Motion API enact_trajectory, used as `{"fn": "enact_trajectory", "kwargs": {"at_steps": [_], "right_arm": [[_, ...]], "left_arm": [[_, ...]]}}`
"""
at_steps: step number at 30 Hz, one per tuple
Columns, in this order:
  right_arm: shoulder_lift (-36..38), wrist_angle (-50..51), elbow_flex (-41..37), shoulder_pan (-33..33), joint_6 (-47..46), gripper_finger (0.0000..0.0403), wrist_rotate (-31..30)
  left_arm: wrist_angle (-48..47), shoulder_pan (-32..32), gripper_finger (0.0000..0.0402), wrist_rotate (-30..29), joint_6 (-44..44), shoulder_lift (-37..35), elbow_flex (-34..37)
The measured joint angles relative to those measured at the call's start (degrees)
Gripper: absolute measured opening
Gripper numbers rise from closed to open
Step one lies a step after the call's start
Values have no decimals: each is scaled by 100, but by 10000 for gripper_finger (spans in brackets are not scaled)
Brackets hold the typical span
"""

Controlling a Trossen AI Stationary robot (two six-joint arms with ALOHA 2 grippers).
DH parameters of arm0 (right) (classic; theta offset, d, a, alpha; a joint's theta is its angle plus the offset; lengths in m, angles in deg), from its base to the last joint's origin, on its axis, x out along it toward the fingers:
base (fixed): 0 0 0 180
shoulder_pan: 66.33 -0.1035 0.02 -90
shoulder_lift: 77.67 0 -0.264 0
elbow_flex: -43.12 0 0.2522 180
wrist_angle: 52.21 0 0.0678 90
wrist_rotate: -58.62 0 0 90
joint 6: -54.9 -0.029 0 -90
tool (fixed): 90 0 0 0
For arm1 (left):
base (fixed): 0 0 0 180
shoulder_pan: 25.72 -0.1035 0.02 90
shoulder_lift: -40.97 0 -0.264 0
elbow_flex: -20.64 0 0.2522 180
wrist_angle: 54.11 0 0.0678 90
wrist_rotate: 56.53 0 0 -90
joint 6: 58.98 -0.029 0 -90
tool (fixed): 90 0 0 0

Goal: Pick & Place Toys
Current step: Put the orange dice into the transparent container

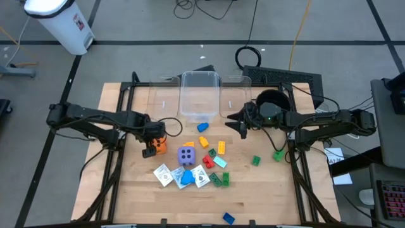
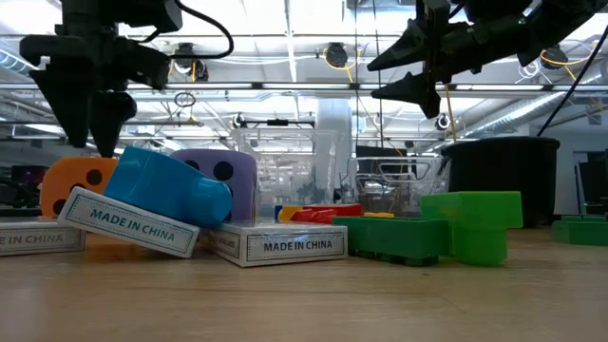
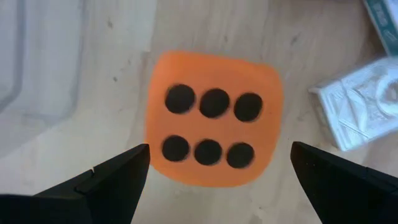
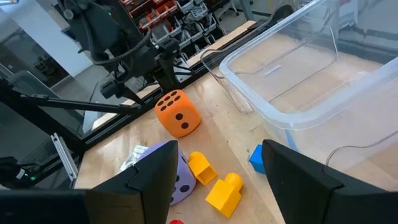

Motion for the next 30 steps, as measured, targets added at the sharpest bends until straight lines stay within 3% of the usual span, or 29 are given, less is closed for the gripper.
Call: {"fn": "enact_trajectory", "kwargs": {"at_steps": [12,30], "right_arm": [[1,-1475,-1183,2,-751,226,-17],[1,-1532,-1241,2,-587,177,-24]], "left_arm": [[47,252,392,-115,13,-2,0],[445,245,392,-376,-230,406,-2]]}}
